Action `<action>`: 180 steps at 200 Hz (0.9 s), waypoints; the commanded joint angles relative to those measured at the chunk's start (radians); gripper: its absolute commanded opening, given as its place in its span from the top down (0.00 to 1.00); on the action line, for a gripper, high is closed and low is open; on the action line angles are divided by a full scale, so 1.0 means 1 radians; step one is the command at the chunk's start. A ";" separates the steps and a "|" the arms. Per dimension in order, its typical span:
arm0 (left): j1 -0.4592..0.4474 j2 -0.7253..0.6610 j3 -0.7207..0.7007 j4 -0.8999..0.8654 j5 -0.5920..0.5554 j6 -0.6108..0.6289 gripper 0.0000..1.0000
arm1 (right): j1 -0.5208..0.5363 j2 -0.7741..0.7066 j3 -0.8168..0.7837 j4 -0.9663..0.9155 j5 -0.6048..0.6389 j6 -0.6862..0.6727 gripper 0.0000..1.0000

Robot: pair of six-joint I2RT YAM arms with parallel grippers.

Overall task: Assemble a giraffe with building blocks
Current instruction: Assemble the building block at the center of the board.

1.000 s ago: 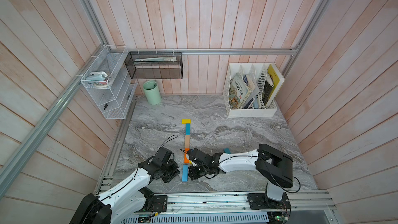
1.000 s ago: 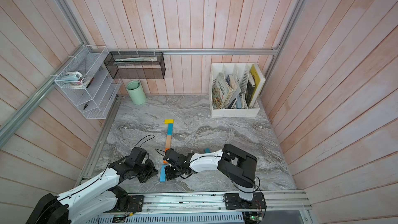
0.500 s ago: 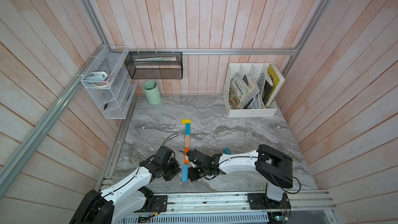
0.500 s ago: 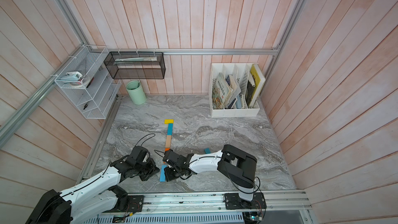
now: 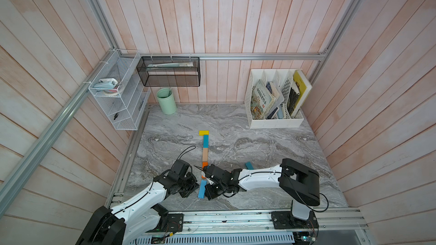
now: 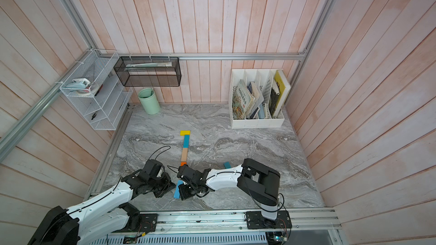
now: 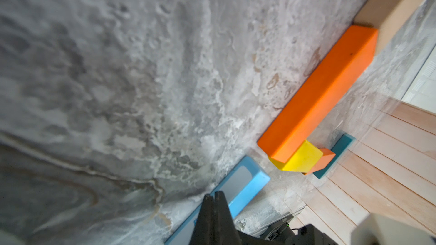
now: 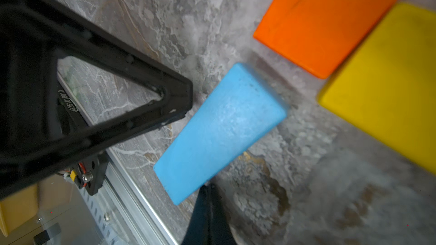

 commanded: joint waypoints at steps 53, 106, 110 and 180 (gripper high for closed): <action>-0.007 0.004 0.013 0.022 0.004 0.000 1.00 | 0.005 0.028 0.029 -0.014 -0.015 -0.015 1.00; -0.008 0.006 0.007 0.031 0.007 -0.007 1.00 | 0.005 0.038 0.042 -0.009 -0.026 -0.023 1.00; -0.008 0.006 0.007 0.031 0.007 -0.007 1.00 | 0.005 0.038 0.042 -0.011 -0.026 -0.023 1.00; -0.007 0.005 0.013 -0.002 -0.025 0.007 1.00 | 0.005 0.027 0.031 -0.008 -0.017 -0.026 1.00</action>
